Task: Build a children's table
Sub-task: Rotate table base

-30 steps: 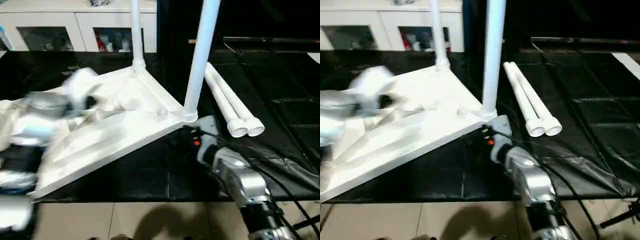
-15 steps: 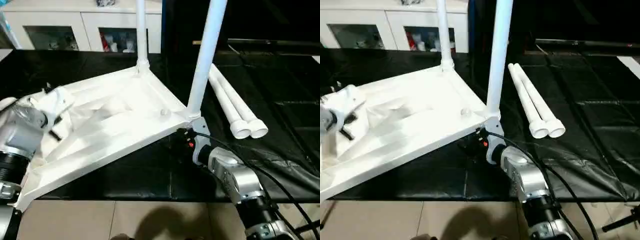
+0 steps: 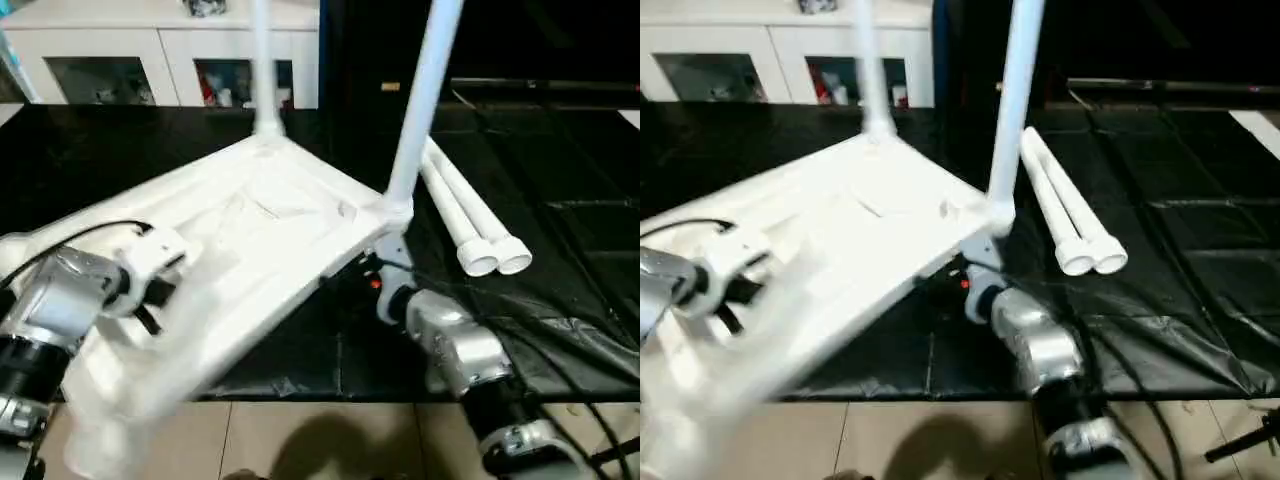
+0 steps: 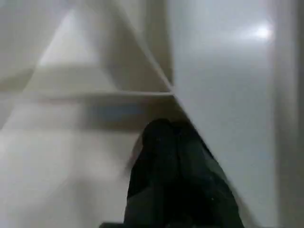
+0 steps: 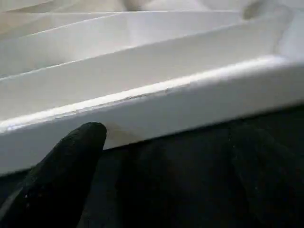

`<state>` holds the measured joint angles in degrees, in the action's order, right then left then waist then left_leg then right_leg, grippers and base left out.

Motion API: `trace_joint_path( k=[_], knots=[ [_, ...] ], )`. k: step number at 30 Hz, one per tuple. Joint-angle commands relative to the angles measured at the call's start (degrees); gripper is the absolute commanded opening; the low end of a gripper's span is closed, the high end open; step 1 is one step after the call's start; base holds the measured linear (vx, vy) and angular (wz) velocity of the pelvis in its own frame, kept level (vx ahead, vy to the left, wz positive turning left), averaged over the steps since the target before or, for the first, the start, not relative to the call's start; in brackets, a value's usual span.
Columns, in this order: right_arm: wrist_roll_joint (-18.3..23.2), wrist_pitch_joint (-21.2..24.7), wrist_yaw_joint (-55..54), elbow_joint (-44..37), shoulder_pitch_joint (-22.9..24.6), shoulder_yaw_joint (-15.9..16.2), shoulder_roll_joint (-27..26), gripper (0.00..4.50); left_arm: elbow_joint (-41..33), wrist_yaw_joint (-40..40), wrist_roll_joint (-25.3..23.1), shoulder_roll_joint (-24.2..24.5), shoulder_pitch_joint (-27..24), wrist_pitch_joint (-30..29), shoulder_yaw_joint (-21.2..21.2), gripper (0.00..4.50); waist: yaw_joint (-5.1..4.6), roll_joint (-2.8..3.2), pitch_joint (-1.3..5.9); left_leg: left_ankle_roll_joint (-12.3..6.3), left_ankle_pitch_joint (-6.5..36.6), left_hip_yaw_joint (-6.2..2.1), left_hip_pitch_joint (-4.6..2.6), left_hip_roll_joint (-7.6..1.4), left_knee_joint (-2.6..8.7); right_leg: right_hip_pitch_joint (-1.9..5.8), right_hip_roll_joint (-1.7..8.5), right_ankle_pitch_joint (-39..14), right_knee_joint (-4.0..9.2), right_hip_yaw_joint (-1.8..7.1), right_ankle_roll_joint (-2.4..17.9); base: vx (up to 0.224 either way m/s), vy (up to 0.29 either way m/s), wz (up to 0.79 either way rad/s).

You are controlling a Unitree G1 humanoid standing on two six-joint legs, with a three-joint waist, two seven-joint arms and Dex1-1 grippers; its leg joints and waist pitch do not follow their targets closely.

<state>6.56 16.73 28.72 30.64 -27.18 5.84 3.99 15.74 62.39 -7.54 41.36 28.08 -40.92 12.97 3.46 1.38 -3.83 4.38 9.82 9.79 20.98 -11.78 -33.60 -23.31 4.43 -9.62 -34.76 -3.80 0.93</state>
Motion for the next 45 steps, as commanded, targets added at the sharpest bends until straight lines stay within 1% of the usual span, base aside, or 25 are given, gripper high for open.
trace_joint_path(
  k=[1, 4, 6, 7, 9, 10, 11, 12, 13, 16, 19, 22, 23, 26, 28, 30, 33, 34, 35, 36, 40, 42, 43, 44, 45],
  knots=[
    [0.15, -0.95, 0.08, 0.77, -1.77, 0.51, -1.25, 4.5, -3.52, 5.02, 4.61, -1.83, -1.26, -0.61, 1.95, 0.07, -0.04, 1.26, 4.1, 2.36, 17.15, -0.37, -0.84, -0.83, 4.35, 2.67, 3.24, -13.68, 3.89, 2.56, 12.8, 0.0, 0.0, 0.0],
    [0.06, -1.56, -0.12, 1.63, -2.53, 0.16, -1.46, 4.5, -6.3, 6.69, 7.69, -3.8, -1.05, -2.48, 1.06, 0.07, -0.11, 1.32, 4.18, 2.2, 16.48, -0.31, -0.84, -0.76, 4.23, 2.75, 3.19, -13.2, 3.78, 2.52, 13.0, 0.0, 0.0, 0.0],
    [-0.11, -2.05, -0.55, 1.96, -2.86, -0.07, -1.47, 4.5, -4.24, 5.16, 7.46, -5.95, 0.44, -0.39, 0.7, 0.07, -0.15, 1.23, 4.21, 2.06, 16.07, -0.27, -0.77, -0.68, 4.17, 2.8, 3.07, -12.79, 3.77, 2.47, 13.06, 0.0, 0.0, 0.0],
    [-0.16, -2.52, -0.91, 2.46, -3.18, -0.33, -1.44, 4.5, -1.4, 2.32, 6.45, -7.91, 2.07, 1.91, 0.27, 0.07, -0.19, 1.1, 4.19, 1.92, 15.88, -0.21, -0.76, -0.63, 4.11, 2.86, 3.02, -12.95, 3.88, 2.45, 12.91, 0.0, 0.0, 0.0],
    [-0.16, -2.71, -1.03, 2.75, -3.34, -0.48, -1.41, 4.5, -0.36, 1.0, 6.07, -8.63, 2.76, 2.73, 0.15, 0.07, -0.17, 1.11, 4.15, 1.87, 16.35, -0.21, -0.82, -0.52, 4.07, 2.8, 3.01, -14.21, 4.05, 2.4, 12.42, 0.0, 0.0, 0.0],
    [-0.38, -3.19, -1.42, 3.06, -3.57, -0.74, -1.28, 4.5, 3.88, -3.36, 5.13, -11.04, 5.09, 5.02, -0.86, 0.07, -0.2, 1.05, 4.1, 1.71, 16.8, -0.09, -0.85, -0.35, 3.96, 2.71, 2.88, -15.48, 4.33, 2.4, 11.86, 0.0, 0.0, 0.0],
    [-0.47, -3.35, -1.54, 3.16, -3.64, -0.82, -1.24, 4.5, 5.07, -4.63, 4.88, -11.71, 5.75, 5.73, -1.14, 0.07, -0.11, 0.93, 4.16, 1.63, 16.8, -0.15, -0.87, -0.36, 3.97, 2.8, 2.95, -16.19, 4.4, 2.39, 11.42, 0.0, 0.0, 0.0],
    [-0.82, -3.95, -2.03, 3.51, -3.92, -1.19, -1.04, 4.5, 9.7, -9.83, 3.87, -13.99, 8.26, 8.91, -2.05, 0.07, -0.03, 1.02, 4.18, 1.61, 16.75, -0.22, -0.8, -0.38, 3.96, 2.85, 3.0, -16.5, 4.44, 2.35, 11.15, 0.0, 0.0, 0.0],
    [-1.06, -4.28, -2.35, 3.61, -4.03, -1.32, -0.88, 4.5, 11.87, -12.24, 3.43, -14.87, 9.44, 10.17, -2.4, 0.07, 0.0, 0.91, 4.27, 1.59, 16.36, -0.15, -0.88, -0.34, 3.85, 2.83, 2.91, -16.25, 4.49, 2.34, 10.81, 0.0, 0.0, 0.0],
    [-1.75, -5.51, -3.53, 3.48, -4.31, -1.88, -0.17, 4.5, 19.12, -20.19, 0.8, -16.62, 12.99, 16.25, -2.28, 0.07, 0.03, 0.92, 4.36, 1.28, 15.9, -0.35, -0.56, -0.25, 3.86, 3.02, 2.85, -16.69, 4.58, 2.14, 9.69, 0.0, 0.0, 0.0],
    [-1.79, -6.35, -4.44, 3.0, -4.54, -2.8, 0.36, 4.5, 21.8, -24.23, -0.58, -17.42, 14.53, 19.39, -2.23, 0.07, 0.08, 0.76, 4.53, 1.22, 15.12, -0.48, -0.43, -0.51, 3.85, 3.11, 3.07, -15.74, 4.36, 2.13, 9.98, 0.0, 0.0, 0.0],
    [-1.77, -6.6, -5.24, 0.25, -4.27, -4.05, 1.86, 4.5, 21.79, -27.43, 0.53, -19.19, 14.97, 22.66, -4.19, 0.07, 0.16, 0.7, 4.66, 0.89, 12.86, -0.36, -0.27, -0.55, 3.65, 3.3, 2.94, -11.63, 3.96, 2.17, 11.25, 0.0, 0.0, 0.0],
    [-1.71, -6.76, -4.36, -0.49, -4.07, -3.87, 2.23, 4.5, 21.73, -26.94, 1.32, -19.58, 15.01, 23.01, -4.76, 0.07, 0.15, 1.05, 4.74, 0.67, 12.17, -0.28, -0.24, -0.49, 3.51, 3.33, 2.8, -9.48, 3.81, 2.15, 11.74, 0.0, 0.0, 0.0],
    [-0.66, -5.42, 1.29, -5.86, -2.29, -2.46, 4.26, 4.5, 19.16, -22.15, 5.01, -20.06, 14.17, 22.69, -6.43, 0.07, 0.31, 0.86, 5.0, -0.36, 10.52, -0.2, -0.15, -0.42, 3.28, 3.55, 2.79, -4.62, 3.17, 2.16, 13.36, 0.0, 0.0, 0.0],
    [-0.28, -4.78, 3.69, -7.98, -1.56, -1.72, 5.35, 4.5, 17.55, -19.89, 6.02, -19.61, 13.54, 21.63, -6.5, 0.07, 0.52, 0.79, 4.99, -1.24, 9.61, -0.21, -0.07, -0.61, 3.27, 3.74, 2.92, -2.66, 2.98, 2.18, 14.12, 0.0, 0.0, 0.0],
    [0.8, -3.4, 11.58, -14.26, 0.85, 1.23, 9.55, 4.5, 12.44, -11.44, 8.29, -16.53, 11.0, 20.05, -4.44, 0.07, 0.64, 0.74, 4.95, -2.03, 9.54, -0.21, -0.01, -0.64, 3.24, 3.91, 2.97, -2.38, 2.97, 2.12, 14.61, 0.0, 0.0, 0.0],
    [2.12, -1.24, 17.52, -20.53, 3.18, 3.11, 14.68, 4.5, 5.22, -2.7, 11.58, -12.55, 7.78, 17.46, -2.4, 0.07, 0.46, 0.71, 4.64, -1.97, 11.71, -0.13, -0.2, -0.9, 3.46, 3.64, 2.93, -5.65, 3.14, 2.23, 14.09, 0.0, 0.0, 0.0],
    [2.51, -0.58, 18.49, -21.81, 3.65, 3.37, 15.88, 4.5, 3.44, -0.71, 12.51, -11.66, 7.07, 16.75, -1.99, 0.07, 0.39, 0.8, 4.41, -1.58, 13.02, -0.09, -0.33, -0.96, 3.65, 3.43, 2.93, -8.37, 3.45, 2.28, 13.86, 0.0, 0.0, 0.0],
    [2.94, 0.41, 19.95, -23.57, 4.33, 3.71, 17.7, 4.5, 0.49, 2.39, 14.1, -10.25, 6.04, 15.11, -1.16, 0.07, 0.39, 0.55, 4.18, -0.98, 14.97, 0.0, -0.6, -0.94, 3.73, 3.23, 2.94, -12.14, 3.84, 2.32, 13.33, 0.0, 0.0, 0.0],
    [3.13, 1.18, 21.17, -24.95, 4.92, 3.81, 18.9, 4.5, -1.6, 4.49, 15.19, -9.27, 5.41, 13.52, -0.49, 0.07, 0.44, 0.72, 3.86, -0.55, 16.53, -0.03, -0.65, -1.09, 3.99, 2.99, 2.99, -15.75, 4.14, 2.42, 12.52, 0.0, 0.0, 0.0],
    [3.61, 4.02, 25.17, -29.11, 6.78, 4.08, 23.16, 4.5, -8.57, 10.21, 18.58, -6.71, 3.61, 7.83, 2.36, 0.07, 0.64, 0.76, 3.58, 0.29, 19.38, -0.07, -1.15, -0.97, 4.09, 2.58, 2.94, -22.25, 4.76, 2.47, 10.55, 0.0, 0.0, 0.0],
    [3.81, 4.85, 25.85, -30.05, 7.13, 4.14, 24.07, 4.5, -9.91, 11.06, 19.01, -6.42, 3.25, 6.67, 2.85, 0.07, 0.73, 0.63, 3.68, 0.46, 18.42, -0.19, -0.97, -0.99, 4.12, 2.72, 2.92, -21.92, 4.68, 2.49, 10.16, 0.0, 0.0, 0.0],
    [4.44, 6.54, 27.4, -32.04, 7.87, 4.47, 25.84, 4.5, -11.22, 11.6, 18.22, -6.09, 2.8, 5.62, 4.43, 0.07, 0.77, 0.58, 3.71, 0.36, 17.81, -0.19, -0.84, -0.92, 4.11, 2.81, 2.85, -21.56, 4.7, 2.46, 9.98, 0.0, 0.0, 0.0],
    [4.75, 7.16, 27.97, -32.75, 8.13, 4.62, 26.42, 4.5, -11.43, 11.69, 17.8, -5.99, 2.69, 5.43, 5.0, 0.07, 0.84, 0.6, 3.74, 0.18, 17.62, -0.16, -0.94, -0.89, 4.03, 2.83, 2.77, -21.48, 4.79, 2.48, 9.65, 0.0, 0.0, 0.0],
    [6.18, 9.96, 30.06, -35.83, 9.2, 5.29, 28.75, 4.5, -10.19, 9.75, 13.78, -6.21, 2.79, 6.76, 7.14, 0.07, 0.79, 0.62, 3.62, -0.13, 17.5, -0.19, -0.85, -0.84, 4.05, 2.86, 2.55, -21.49, 4.93, 2.46, 9.17, 0.0, 0.0, 0.0]
  ],
)
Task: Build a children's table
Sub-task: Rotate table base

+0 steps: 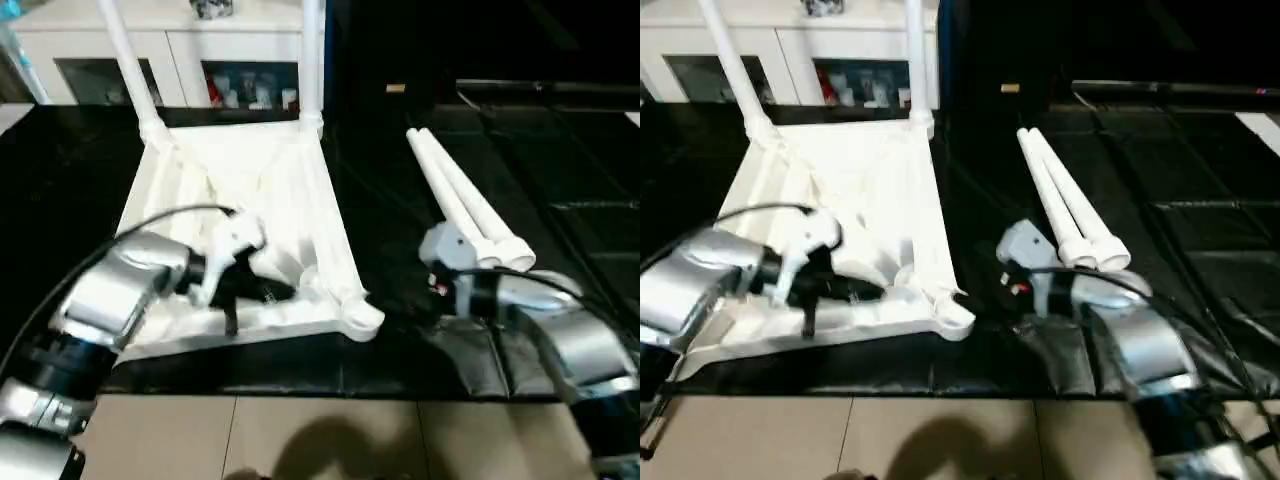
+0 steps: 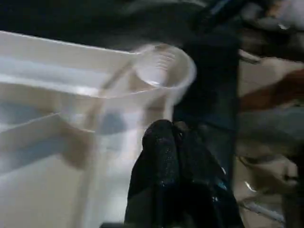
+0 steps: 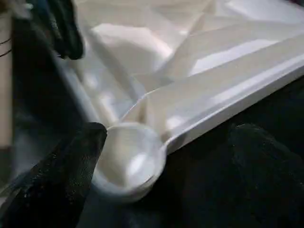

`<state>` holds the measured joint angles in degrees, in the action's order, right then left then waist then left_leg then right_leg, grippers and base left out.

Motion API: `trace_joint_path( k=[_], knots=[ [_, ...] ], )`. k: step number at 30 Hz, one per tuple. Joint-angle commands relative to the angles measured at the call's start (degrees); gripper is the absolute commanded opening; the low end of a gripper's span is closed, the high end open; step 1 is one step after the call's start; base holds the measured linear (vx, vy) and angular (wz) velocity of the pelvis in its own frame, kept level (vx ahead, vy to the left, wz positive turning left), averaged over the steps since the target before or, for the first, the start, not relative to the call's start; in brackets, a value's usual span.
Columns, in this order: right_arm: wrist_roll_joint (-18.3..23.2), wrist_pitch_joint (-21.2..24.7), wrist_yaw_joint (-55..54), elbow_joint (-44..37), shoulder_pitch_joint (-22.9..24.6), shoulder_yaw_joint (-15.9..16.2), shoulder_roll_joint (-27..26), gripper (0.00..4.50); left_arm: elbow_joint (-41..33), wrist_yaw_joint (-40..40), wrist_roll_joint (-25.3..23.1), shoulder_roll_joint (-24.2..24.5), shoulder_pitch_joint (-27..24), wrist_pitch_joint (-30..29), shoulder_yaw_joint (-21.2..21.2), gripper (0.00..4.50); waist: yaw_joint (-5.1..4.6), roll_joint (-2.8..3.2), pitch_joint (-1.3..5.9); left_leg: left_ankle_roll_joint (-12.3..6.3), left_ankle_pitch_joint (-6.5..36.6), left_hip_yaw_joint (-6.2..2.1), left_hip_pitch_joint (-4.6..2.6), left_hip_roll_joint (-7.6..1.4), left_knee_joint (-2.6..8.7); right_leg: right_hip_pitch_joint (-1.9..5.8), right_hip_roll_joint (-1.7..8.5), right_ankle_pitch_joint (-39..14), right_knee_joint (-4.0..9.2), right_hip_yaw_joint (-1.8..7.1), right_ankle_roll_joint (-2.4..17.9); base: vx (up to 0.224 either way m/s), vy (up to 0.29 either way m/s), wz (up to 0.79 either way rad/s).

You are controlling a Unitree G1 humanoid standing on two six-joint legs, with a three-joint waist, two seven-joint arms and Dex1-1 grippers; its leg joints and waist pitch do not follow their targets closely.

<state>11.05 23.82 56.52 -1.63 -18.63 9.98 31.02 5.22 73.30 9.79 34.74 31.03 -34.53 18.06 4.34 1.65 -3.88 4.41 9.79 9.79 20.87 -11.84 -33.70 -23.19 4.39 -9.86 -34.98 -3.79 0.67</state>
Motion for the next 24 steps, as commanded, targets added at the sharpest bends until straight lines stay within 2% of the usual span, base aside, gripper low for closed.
trace_joint_path(
  k=[1, 2, 3, 5, 6, 8, 9, 10, 11, 13, 14, 15, 18, 24],
  knots=[
    [2.6, 4.33, 3.18, -4.96, 1.08, 1.4, 2.68, 4.5, 1.68, -3.0, -5.29, -0.16, 0.25, 0.91, 2.47, 0.07, 0.0, 0.27, 3.7, -0.28, 17.42, -0.2, -0.73, -0.77, 4.12, 2.85, 2.6, -21.45, 5.16, 2.47, 8.96, 0.0, 0.0, 0.0],
    [2.85, 4.8, 3.5, -5.48, 1.24, 1.48, 3.0, 4.5, 2.27, -4.03, -5.8, -0.4, 0.51, 0.9, 2.49, 0.07, 0.04, 0.27, 3.83, -0.34, 17.04, -0.21, -0.69, -0.64, 3.99, 2.89, 2.68, -22.1, 5.2, 2.43, 8.39, 0.0, 0.0, 0.0],
    [3.6, 6.23, 4.56, -7.06, 1.78, 1.77, 4.04, 4.5, 4.38, -7.21, -7.47, -1.16, 1.51, 0.75, 2.66, 0.07, 0.11, 0.52, 3.94, -0.28, 16.34, -0.23, -0.53, -0.58, 3.87, 2.95, 2.75, -22.26, 5.21, 2.35, 8.18, 0.0, 0.0, 0.0],
    [3.45, 6.92, 5.31, -7.96, 2.2, 2.02, 4.81, 4.5, 5.69, -9.1, -8.69, -1.33, 2.29, 0.75, 3.23, 0.07, 0.27, 0.34, 4.07, -0.33, 15.6, -0.25, -0.59, -0.54, 3.77, 2.91, 2.64, -21.72, 5.25, 2.3, 7.8, 0.0, 0.0, 0.0],
    [2.99, 6.72, 5.46, -8.09, 2.35, 2.17, 5.08, 4.5, 6.34, -10.06, -9.34, -1.41, 2.64, 0.83, 3.49, 0.07, 0.28, 0.66, 4.14, -0.21, 15.35, -0.37, -0.46, -0.59, 3.77, 2.97, 2.71, -21.15, 5.12, 2.28, 7.95, 0.0, 0.0, 0.0],
    [2.65, 6.8, 5.63, -8.2, 2.56, 2.11, 5.36, 4.5, 8.49, -13.07, -11.35, -1.79, 3.6, 1.94, 4.29, 0.07, 0.16, 0.43, 4.2, -0.24, 15.14, -0.36, -0.34, -0.53, 3.73, 2.96, 2.63, -20.11, 5.14, 2.19, 8.26, 0.0, 0.0, 0.0],
    [4.09, 7.83, 6.15, -9.1, 2.78, 1.84, 5.72, 4.5, 9.84, -15.02, -12.16, -2.61, 4.28, 2.24, 4.27, 0.07, 0.27, 0.86, 4.31, -0.17, 15.21, -0.36, -0.59, -0.53, 3.61, 2.84, 2.63, -19.36, 5.05, 2.2, 8.7, 0.0, 0.0, 0.0],
    [5.01, 8.45, 6.47, -9.7, 2.9, 1.69, 5.96, 4.5, 10.37, -15.73, -12.44, -3.05, 4.58, 2.4, 4.24, 0.07, 0.21, 0.54, 4.26, -0.38, 15.07, -0.3, -0.41, -0.49, 3.57, 3.03, 2.53, -18.43, 5.05, 2.17, 9.26, 0.0, 0.0, 0.0],
    [5.42, 8.73, 6.64, -10.06, 2.99, 1.59, 6.12, 4.5, 10.66, -15.91, -12.59, -3.34, 4.72, 2.77, 4.31, 0.07, 0.41, 0.81, 4.34, -0.44, 15.1, -0.35, -0.51, -0.65, 3.55, 2.95, 2.65, -17.92, 4.95, 2.22, 9.56, 0.0, 0.0, 0.0],
    [6.9, 10.04, 7.21, -11.18, 3.26, 1.13, 6.72, 4.5, 12.28, -17.2, -13.04, -5.47, 5.26, 3.97, 4.16, 0.07, 0.58, 0.85, 4.41, -0.54, 14.88, -0.34, -0.44, -0.59, 3.53, 3.07, 2.66, -17.63, 4.98, 2.19, 9.48, 0.0, 0.0, 0.0],
    [6.95, 10.09, 7.23, -11.23, 3.28, 1.11, 6.75, 4.5, 12.36, -17.26, -13.05, -5.61, 5.28, 4.04, 4.16, 0.07, 0.56, 1.06, 4.4, -0.6, 14.8, -0.33, -0.41, -0.54, 3.48, 3.07, 2.61, -17.39, 5.04, 2.18, 9.51, 0.0, 0.0, 0.0],
    [6.96, 10.22, 7.1, -11.39, 3.48, 0.9, 7.04, 4.5, 13.91, -18.74, -13.15, -7.31, 5.71, 4.83, 3.88, 0.07, 0.64, 0.87, 4.46, -0.6, 14.69, -0.34, -0.38, -0.62, 3.46, 3.12, 2.68, -16.74, 5.01, 2.18, 9.8, 0.0, 0.0, 0.0],
    [5.34, 8.98, 5.98, -10.17, 3.46, 0.65, 7.03, 4.5, 16.71, -21.18, -13.66, -9.38, 6.86, 6.6, 3.92, 0.07, 0.76, 0.83, 4.46, -0.8, 14.84, -0.24, -0.33, -0.45, 3.3, 3.03, 2.67, -17.9, 5.22, 2.11, 9.57, 0.0, 0.0, 0.0],
    [3.13, 6.58, 2.37, -8.3, 2.71, -0.34, 6.4, 4.5, 20.89, -24.74, -14.13, -12.05, 8.85, 9.44, 3.07, 0.07, 0.81, 0.78, 4.55, -0.76, 14.6, -0.34, -0.2, -0.29, 3.25, 3.05, 2.71, -21.42, 5.61, 1.85, 7.39, 0.0, 0.0, 0.0]
  ],
)
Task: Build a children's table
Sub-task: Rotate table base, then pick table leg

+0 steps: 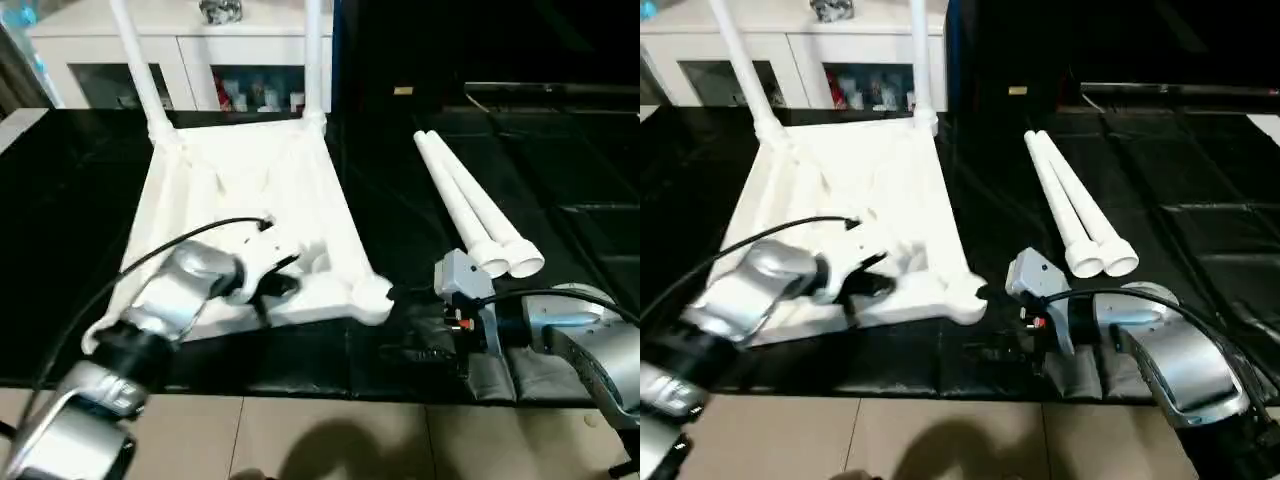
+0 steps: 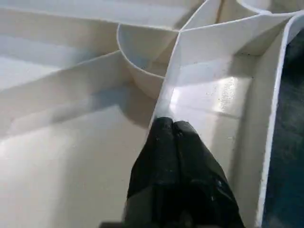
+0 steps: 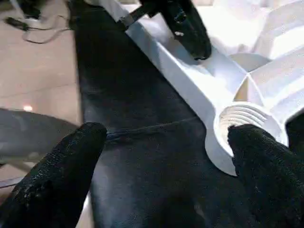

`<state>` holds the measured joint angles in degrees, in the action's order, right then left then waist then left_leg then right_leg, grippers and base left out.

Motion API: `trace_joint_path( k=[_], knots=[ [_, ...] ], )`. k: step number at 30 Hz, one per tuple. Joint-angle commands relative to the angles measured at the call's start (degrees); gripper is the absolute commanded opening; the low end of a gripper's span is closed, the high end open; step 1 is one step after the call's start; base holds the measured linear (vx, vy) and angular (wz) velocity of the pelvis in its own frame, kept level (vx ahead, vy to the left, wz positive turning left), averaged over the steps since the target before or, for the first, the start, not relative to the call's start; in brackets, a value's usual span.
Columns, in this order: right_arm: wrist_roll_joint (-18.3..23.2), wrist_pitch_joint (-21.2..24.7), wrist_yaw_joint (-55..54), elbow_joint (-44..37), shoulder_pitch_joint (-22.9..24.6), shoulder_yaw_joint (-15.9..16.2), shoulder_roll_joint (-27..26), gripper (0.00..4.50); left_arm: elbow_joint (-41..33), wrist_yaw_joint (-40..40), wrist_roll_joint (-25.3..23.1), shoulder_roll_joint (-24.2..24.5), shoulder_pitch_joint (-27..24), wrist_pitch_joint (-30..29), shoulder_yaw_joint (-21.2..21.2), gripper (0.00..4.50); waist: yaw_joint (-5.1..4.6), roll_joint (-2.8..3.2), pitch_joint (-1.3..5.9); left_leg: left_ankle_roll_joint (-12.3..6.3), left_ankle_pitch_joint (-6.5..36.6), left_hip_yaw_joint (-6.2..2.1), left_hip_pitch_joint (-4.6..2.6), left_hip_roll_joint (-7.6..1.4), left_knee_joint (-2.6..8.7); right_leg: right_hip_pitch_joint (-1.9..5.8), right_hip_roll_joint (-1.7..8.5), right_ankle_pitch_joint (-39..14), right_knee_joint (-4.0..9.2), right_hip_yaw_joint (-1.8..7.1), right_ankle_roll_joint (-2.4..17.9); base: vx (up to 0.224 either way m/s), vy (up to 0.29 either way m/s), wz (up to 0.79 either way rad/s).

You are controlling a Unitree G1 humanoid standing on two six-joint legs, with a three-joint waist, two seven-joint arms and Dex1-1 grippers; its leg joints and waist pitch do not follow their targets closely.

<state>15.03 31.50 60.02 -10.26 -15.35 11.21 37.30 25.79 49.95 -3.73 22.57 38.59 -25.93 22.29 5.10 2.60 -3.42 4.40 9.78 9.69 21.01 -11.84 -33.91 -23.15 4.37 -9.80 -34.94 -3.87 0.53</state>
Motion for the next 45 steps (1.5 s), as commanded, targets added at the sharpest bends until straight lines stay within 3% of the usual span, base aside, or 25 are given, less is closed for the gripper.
trace_joint_path(
  k=[1, 3, 6, 7, 9, 10, 11, 14, 18, 20, 24, 29, 30, 37, 45],
  knots=[
    [-2.47, -3.06, -4.73, 2.29, -1.59, -2.43, -0.85, 4.5, 0.3, -1.43, -0.44, -0.14, 1.31, 0.83, -1.78, 0.07, 0.05, -0.29, 4.11, -0.83, 14.53, -0.21, -0.37, -0.32, 3.45, 2.93, 2.78, -21.59, 5.6, 1.92, 7.41, 0.0, 0.0, 0.0],
    [-4.67, -5.36, -10.19, 5.51, -3.47, -3.97, -2.72, 4.5, -0.32, -1.38, -0.16, 0.25, 1.15, 0.84, -2.47, 0.07, -0.27, -0.47, 4.1, -0.44, 13.82, -0.31, 0.0, -0.2, 3.55, 3.02, 2.84, -21.99, 5.46, 1.7, 7.33, 0.0, 0.0, 0.0],
    [-6.52, -6.58, -16.22, 9.1, -5.98, -5.83, -4.76, 4.5, -2.91, -0.38, 1.4, 1.26, 0.66, -0.03, -4.25, 0.07, -0.54, -0.53, 4.13, -0.64, 13.71, -0.09, -0.43, -0.2, 3.35, 2.57, 2.72, -21.77, 5.46, 1.91, 7.64, 0.0, 0.0, 0.0],
    [-6.95, -6.02, -20.01, 12.09, -8.2, -7.17, -6.26, 4.5, -5.71, 0.85, 3.01, 2.35, 0.2, -1.06, -5.88, 0.07, -0.69, -0.66, 4.34, -0.53, 12.82, -0.13, -0.15, -0.11, 3.36, 2.91, 2.74, -20.81, 5.18, 1.76, 8.04, 0.0, 0.0, 0.0],
    [-7.16, -5.41, -22.83, 14.51, -9.98, -8.22, -7.44, 4.5, -7.86, 1.77, 4.3, 3.23, -0.14, -1.84, -7.16, 0.07, -1.05, -0.27, 4.37, -0.11, 12.13, -0.16, -0.15, -0.17, 3.37, 2.75, 2.72, -18.94, 4.86, 1.76, 9.36, 0.0, 0.0, 0.0],
    [-6.82, -3.76, -26.43, 18.5, -12.65, -9.89, -9.21, 4.5, -10.75, 2.65, 6.81, 4.07, -0.53, -3.94, -9.54, 0.07, -1.1, -0.41, 4.33, -0.15, 12.49, 0.0, -0.53, -0.25, 3.23, 2.53, 2.57, -17.47, 4.72, 1.9, 10.09, 0.0, 0.0, 0.0],
    [-6.68, -3.05, -29.52, 21.94, -14.66, -11.08, -10.46, 4.5, -13.27, 3.3, 8.48, 4.78, -1.13, -5.48, -11.06, 0.07, -1.31, -0.33, 4.4, 0.0, 11.67, -0.12, -0.16, -0.16, 3.34, 2.99, 2.76, -16.34, 4.27, 1.82, 11.08, 0.0, 0.0, 0.0],
    [-6.59, -3.64, -40.14, 37.05, -22.54, -14.92, -13.89, 4.5, -21.25, 5.1, 12.25, 7.0, -3.93, -10.29, -14.49, 0.07, -1.53, -0.67, 4.4, 0.43, 10.59, 0.01, -0.19, -0.19, 3.27, 2.8, 2.71, -14.7, 3.91, 1.83, 12.19, 0.0, 0.0, 0.0],
    [-7.64, -6.82, -42.78, 46.05, -27.07, -15.18, -14.85, 4.5, -25.26, 6.15, 14.34, 8.23, -5.75, -14.22, -15.7, 0.33, -1.38, -0.54, 4.65, 0.14, 9.54, 0.26, -0.26, -0.22, 3.05, 2.77, 2.8, -11.08, 3.27, 1.99, 13.22, 0.0, 0.0, 0.0],
    [-8.36, -8.75, -44.89, 55.6, -32.12, -15.59, -15.9, 4.5, -29.96, 6.65, 15.95, 10.02, -8.08, -17.42, -16.54, 0.47, -1.34, -0.32, 5.01, -0.36, 7.39, 0.21, 0.09, -0.28, 2.87, 2.99, 2.89, -7.23, 2.69, 1.93, 14.35, 0.0, 0.0, 0.0],
    [-10.27, -10.31, -46.03, 64.47, -36.8, -14.5, -16.63, 4.5, -35.72, 8.25, 18.02, 13.22, -11.14, -20.7, -16.71, 0.8, -1.0, -0.47, 4.73, -1.34, 7.03, 0.35, 0.46, -0.14, 2.66, 2.92, 2.61, -5.53, 2.46, 1.79, 15.29, 0.0, 0.0, 0.0],
    [-13.61, -11.33, -46.46, 73.42, -41.0, -11.92, -17.45, 4.5, -41.1, 8.96, 19.91, 16.19, -13.97, -24.67, -17.71, 1.18, -0.83, -0.37, 4.32, -0.34, 9.96, 0.41, 0.34, -0.25, 2.77, 2.64, 2.65, -9.71, 2.73, 1.8, 14.79, 0.0, 0.0, 0.0],
    [-14.46, -11.35, -46.88, 75.16, -41.75, -11.26, -17.49, 4.5, -41.94, 8.8, 20.06, 16.76, -14.44, -25.48, -17.93, 1.21, -0.74, -0.72, 4.26, -0.32, 10.44, 0.45, 0.27, -0.29, 2.84, 2.62, 2.61, -10.35, 2.92, 1.81, 14.54, 0.0, 0.0, 0.0],
    [-15.31, -10.05, -45.87, 82.12, -44.9, -11.84, -18.25, 4.5, -45.63, 7.36, 21.8, 18.8, -16.61, -28.28, -18.62, 1.89, 0.23, -0.51, 4.0, 1.11, 14.12, 0.4, 0.01, -0.39, 2.87, 2.0, 2.62, -14.95, 2.99, 1.99, 12.64, 0.0, 0.0, 0.0],
    [-15.17, -9.77, -49.61, 85.66, -46.55, -13.68, -17.64, 4.5, -46.69, 6.77, 22.97, 19.07, -16.51, -29.13, -17.69, 2.49, 0.05, -0.5, 4.05, 1.95, 14.74, 0.23, 0.26, -0.17, 2.82, 2.06, 2.68, -16.25, 2.97, 1.96, 11.39, 0.0, 0.0, 0.0]
  ],
)
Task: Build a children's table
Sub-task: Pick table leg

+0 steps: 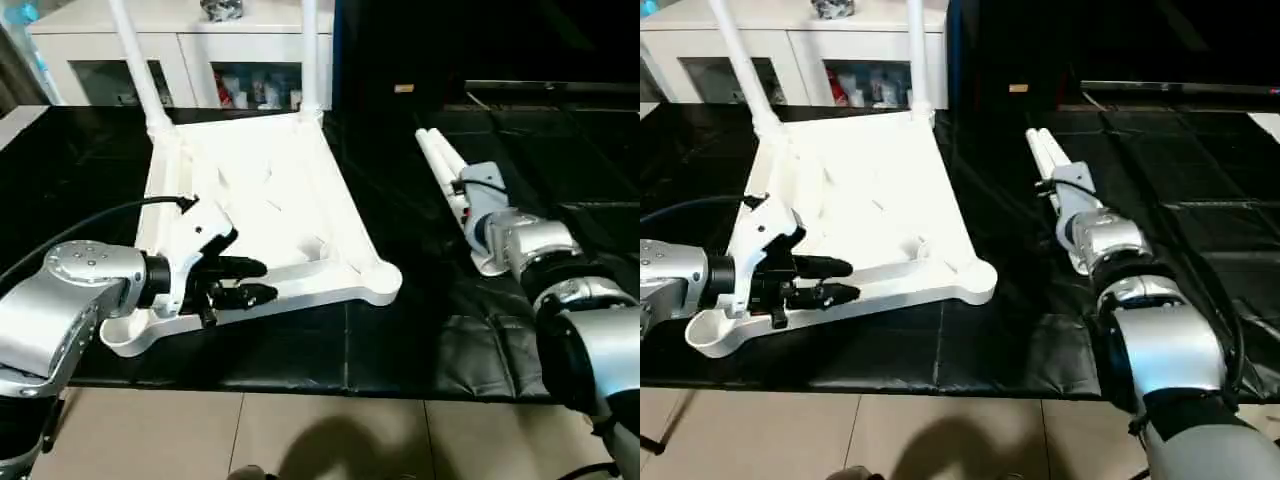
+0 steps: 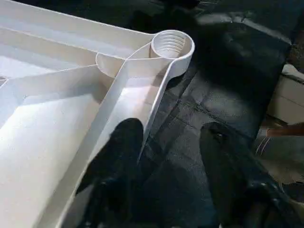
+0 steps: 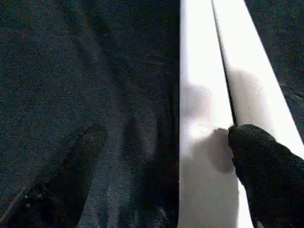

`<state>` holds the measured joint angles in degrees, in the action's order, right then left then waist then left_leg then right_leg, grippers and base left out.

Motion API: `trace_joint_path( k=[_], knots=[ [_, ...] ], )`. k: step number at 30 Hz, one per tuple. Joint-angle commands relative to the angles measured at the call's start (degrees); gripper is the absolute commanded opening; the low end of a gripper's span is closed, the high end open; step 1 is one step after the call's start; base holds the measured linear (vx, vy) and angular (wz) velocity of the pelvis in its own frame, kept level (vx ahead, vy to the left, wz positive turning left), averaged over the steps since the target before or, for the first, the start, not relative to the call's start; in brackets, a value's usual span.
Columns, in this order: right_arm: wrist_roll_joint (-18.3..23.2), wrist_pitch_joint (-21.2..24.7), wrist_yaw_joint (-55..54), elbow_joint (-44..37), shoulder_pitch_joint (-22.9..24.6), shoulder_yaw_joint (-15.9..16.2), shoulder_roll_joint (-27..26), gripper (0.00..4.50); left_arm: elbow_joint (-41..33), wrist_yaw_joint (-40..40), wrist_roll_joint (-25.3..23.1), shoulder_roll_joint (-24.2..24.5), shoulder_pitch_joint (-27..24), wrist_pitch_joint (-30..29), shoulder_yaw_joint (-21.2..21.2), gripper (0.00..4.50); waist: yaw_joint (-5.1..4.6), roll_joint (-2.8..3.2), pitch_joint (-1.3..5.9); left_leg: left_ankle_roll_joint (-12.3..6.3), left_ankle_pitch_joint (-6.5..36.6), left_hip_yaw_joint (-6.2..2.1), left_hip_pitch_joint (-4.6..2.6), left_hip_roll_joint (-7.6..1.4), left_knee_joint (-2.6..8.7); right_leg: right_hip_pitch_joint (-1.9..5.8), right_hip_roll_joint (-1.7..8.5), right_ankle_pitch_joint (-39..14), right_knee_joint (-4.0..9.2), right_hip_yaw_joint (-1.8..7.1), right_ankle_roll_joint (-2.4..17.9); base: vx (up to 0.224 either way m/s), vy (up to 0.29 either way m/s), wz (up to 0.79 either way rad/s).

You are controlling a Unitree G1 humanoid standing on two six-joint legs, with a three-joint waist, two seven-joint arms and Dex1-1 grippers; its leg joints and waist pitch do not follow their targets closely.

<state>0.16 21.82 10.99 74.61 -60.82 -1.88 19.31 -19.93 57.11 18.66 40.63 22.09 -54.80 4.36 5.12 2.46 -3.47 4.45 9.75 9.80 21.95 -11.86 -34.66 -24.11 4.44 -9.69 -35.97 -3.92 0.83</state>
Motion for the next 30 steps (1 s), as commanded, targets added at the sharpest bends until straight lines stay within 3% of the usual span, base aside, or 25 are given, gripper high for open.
trace_joint_path(
  k=[1, 9, 14, 30],
  knots=[
    [-0.27, -0.29, -0.53, 0.89, -1.11, -0.69, 0.42, 4.5, -0.89, -0.56, 0.65, 0.92, 0.12, -0.23, 0.35, 2.57, 0.05, -0.29, 4.11, 1.88, 14.48, 0.1, -0.59, -0.12, 3.55, 3.05, 2.6, -15.86, 3.92, 1.99, 11.26, 0.0, 0.0, 0.0],
    [-0.24, -0.13, -0.38, 1.61, -1.24, -1.5, 1.18, 4.5, -0.78, -0.98, 0.65, 1.11, 0.74, -0.2, 1.06, 3.17, 0.11, -0.33, 4.22, 1.57, 13.63, 0.16, -0.49, -0.06, 3.4, 3.14, 2.48, -14.3, 3.75, 1.93, 11.65, 0.0, 0.0, 0.0],
    [-0.47, 4.68, 3.35, 2.63, -1.57, -1.48, 1.77, 4.5, -0.11, -0.86, 0.9, 1.9, 1.08, 0.52, 1.6, 3.24, 0.1, -0.13, 4.21, 1.52, 14.47, 0.11, -0.53, -0.13, 3.39, 3.12, 2.36, -14.86, 3.74, 1.84, 11.93, 0.0, 0.0, 0.0],
    [-2.88, 9.8, 8.59, 3.6, -3.34, -0.26, 3.2, 3.18, 1.34, -0.62, 0.93, 2.2, 2.29, 2.14, 2.7, 3.28, 0.27, -0.18, 4.17, 1.67, 14.47, 0.09, -0.5, -0.25, 3.32, 3.07, 2.5, -15.01, 3.72, 1.87, 12.44, 0.0, 0.0, 0.0]
  ],
)
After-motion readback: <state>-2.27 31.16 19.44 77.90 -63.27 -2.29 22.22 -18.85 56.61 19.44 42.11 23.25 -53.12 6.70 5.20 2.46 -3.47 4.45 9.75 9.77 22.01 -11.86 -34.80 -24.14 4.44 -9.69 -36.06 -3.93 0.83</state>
